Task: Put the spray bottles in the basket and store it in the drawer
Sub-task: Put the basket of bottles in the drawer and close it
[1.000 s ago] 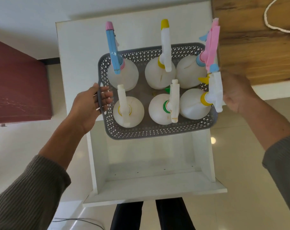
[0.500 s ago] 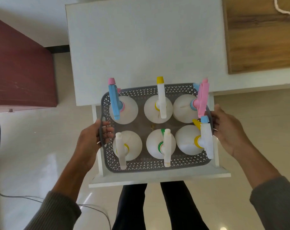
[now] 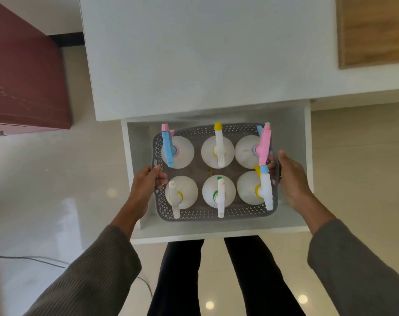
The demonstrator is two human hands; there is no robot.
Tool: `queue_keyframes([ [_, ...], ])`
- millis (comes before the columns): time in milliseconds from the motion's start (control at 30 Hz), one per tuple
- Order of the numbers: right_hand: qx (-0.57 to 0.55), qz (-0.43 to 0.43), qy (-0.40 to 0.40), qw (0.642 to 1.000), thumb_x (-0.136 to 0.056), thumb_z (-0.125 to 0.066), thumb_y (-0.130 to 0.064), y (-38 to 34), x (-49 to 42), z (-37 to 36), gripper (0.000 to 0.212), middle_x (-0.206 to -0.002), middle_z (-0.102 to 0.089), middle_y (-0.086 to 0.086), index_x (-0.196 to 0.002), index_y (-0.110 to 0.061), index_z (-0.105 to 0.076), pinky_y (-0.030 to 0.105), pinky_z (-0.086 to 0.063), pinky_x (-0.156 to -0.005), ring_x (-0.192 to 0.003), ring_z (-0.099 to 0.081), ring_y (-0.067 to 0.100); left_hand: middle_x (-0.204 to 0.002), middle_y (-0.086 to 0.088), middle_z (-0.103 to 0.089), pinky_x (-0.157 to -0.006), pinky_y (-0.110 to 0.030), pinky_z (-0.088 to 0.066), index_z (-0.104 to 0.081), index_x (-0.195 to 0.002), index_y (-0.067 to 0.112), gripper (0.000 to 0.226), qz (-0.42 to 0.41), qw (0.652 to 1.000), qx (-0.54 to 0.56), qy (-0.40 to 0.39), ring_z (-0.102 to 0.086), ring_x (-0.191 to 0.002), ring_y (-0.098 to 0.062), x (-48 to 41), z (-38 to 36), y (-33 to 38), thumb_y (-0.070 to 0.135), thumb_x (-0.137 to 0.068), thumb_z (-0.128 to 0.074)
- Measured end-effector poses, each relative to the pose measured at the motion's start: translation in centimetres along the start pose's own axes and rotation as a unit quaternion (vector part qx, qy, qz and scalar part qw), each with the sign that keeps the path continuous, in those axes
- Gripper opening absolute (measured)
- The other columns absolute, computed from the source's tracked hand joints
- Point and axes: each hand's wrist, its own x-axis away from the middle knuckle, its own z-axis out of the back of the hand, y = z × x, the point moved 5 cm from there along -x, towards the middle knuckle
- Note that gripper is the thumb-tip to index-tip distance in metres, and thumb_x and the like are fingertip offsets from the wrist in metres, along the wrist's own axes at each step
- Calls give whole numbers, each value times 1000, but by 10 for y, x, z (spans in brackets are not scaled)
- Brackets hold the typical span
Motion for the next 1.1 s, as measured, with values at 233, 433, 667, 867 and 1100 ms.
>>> queue_keyframes([
  [233, 6, -11, 37, 999, -101, -43, -41, 27, -53, -18, 39, -86, -68, 9, -85, -13, -65, 25, -53, -67, -74, -65, 19, -84, -6, -70, -75, -30, -51, -60, -94, 16, 20, 14, 1000, 8, -6, -66, -75, -17, -54, -20, -21, 22, -104, -44],
  [433, 29, -5, 66, 997, -102, -42, -40, 32, -90, -28, 40, -68, -64, -3, -76, -19, -63, 6, -42, -42, -61, -59, 8, -85, -5, -70, -73, -28, -50, -58, -106, 10, 16, 24, 1000, 15, -2, -67, -76, -16, -90, -37, -33, 19, -103, -45],
  [667, 19, -1, 76, 997, -102, -42, -39, 45, -115, -31, 40, -70, -65, 1, -83, -12, -66, 7, -42, -43, -57, -60, 7, -87, -7, -70, -78, -30, -52, -58, -108, 8, 15, 43, 999, 31, -8, -68, -80, -19, -114, -49, -45, 18, -102, -48],
  [867, 29, -6, 73, 997, -102, -43, -36, 54, -128, -32, 41, -70, -64, 3, -73, -17, -64, 7, -42, -43, -50, -60, 1, -92, -8, -71, -86, -33, -53, -58, -112, 7, 18, 48, 998, 35, -2, -68, -83, -19, -125, -55, -53, 18, -101, -49],
  [1100, 24, -5, 63, 998, -103, -41, -39, 55, -140, -38, 42, -68, -63, -1, -75, -19, -65, 7, -43, -44, -58, -60, 6, -93, -7, -70, -78, -27, -51, -58, -110, 9, 14, 46, 998, 37, 10, -67, -84, -19, -134, -58, -53, 16, -100, -50],
])
